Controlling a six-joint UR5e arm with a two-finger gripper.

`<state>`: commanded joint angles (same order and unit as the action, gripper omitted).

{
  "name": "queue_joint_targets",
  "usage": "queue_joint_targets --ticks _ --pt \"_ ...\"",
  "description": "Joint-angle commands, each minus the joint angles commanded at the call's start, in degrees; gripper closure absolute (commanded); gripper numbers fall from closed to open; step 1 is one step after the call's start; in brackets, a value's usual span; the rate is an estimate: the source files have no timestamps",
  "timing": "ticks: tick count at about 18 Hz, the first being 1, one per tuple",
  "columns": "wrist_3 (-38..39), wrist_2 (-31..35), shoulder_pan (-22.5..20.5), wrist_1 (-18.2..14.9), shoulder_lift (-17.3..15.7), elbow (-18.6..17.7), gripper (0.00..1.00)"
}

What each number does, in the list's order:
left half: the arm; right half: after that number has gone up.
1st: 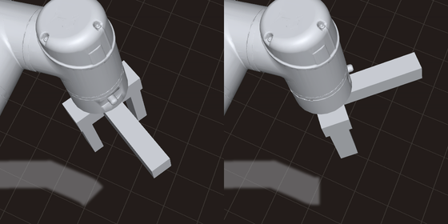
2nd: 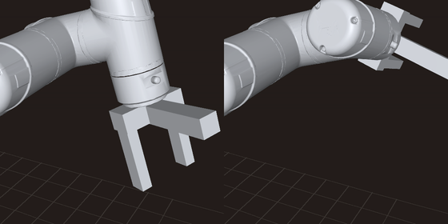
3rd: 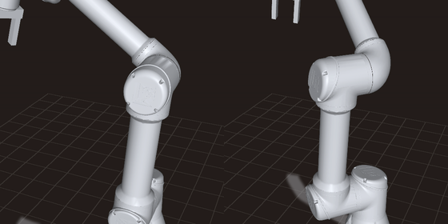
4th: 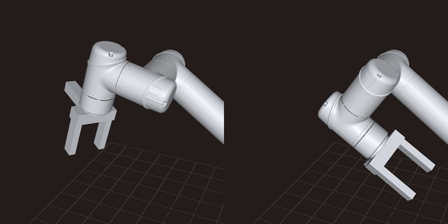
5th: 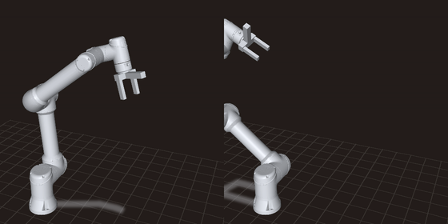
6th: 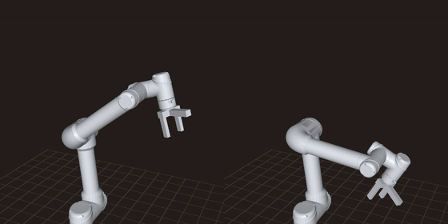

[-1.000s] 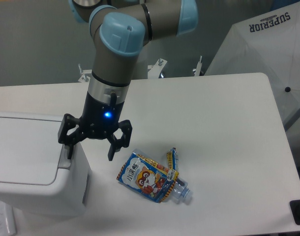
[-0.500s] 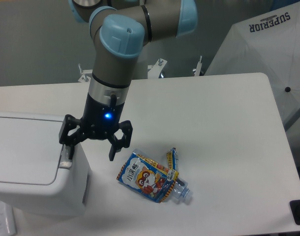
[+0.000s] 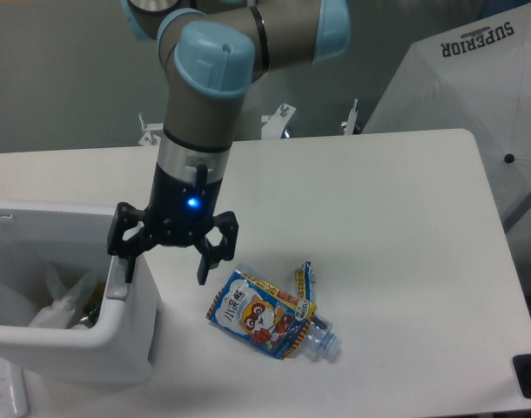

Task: Open the trash can
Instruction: 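Push the lid edge so the trash can lid flips open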

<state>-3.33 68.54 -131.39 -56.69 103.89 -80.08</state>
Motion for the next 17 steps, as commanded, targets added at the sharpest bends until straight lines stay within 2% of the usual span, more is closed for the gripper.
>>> queue_joint_targets --ticks 4,9,13,16,17 --pt "-6.41 14.40 -3.16 0.44 -1.32 0.80 0.00" --pt "-9.86 25.39 -6.67 1.05 -0.79 0.27 0.00" --pt "-11.42 27.35 -9.84 0.62 -0.70 -0.08 0.00" --pt "-22.74 27.52 -11.42 0.09 -0.70 -0.95 0.00" --pt "-24.26 27.52 -11.78 0.09 -0.70 -0.96 0.00"
